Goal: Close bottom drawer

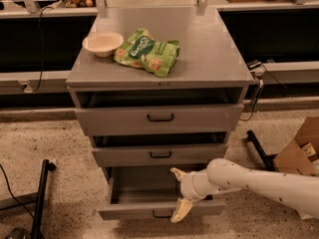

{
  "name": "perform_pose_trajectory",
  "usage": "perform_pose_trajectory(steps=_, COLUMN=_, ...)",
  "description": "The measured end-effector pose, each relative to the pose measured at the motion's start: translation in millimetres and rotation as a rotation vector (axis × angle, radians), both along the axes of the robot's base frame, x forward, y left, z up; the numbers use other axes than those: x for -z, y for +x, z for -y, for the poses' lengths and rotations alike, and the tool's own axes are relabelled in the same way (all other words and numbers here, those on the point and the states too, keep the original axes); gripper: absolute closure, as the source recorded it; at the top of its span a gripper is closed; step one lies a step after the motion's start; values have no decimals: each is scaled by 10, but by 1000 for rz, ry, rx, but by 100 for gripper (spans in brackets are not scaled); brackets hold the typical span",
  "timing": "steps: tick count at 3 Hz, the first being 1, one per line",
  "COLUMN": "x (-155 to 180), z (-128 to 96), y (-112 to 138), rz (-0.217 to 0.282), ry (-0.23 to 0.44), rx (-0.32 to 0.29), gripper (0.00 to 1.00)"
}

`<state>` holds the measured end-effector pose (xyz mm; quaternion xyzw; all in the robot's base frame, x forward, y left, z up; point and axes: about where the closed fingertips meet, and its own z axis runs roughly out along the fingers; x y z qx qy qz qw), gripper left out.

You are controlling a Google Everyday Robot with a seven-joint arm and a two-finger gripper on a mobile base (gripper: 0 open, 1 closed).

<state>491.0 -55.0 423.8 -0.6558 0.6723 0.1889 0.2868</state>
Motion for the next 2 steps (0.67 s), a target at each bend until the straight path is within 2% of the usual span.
perform_pose_trajectory(steps=1, x=456, z=77, y=-33, rz=24, ry=75, rx=-59, gripper=0)
perform_pose_trajectory(steps=2, x=772, z=-15, y=-179, rz=25, ry=106, rx=-110, gripper=0)
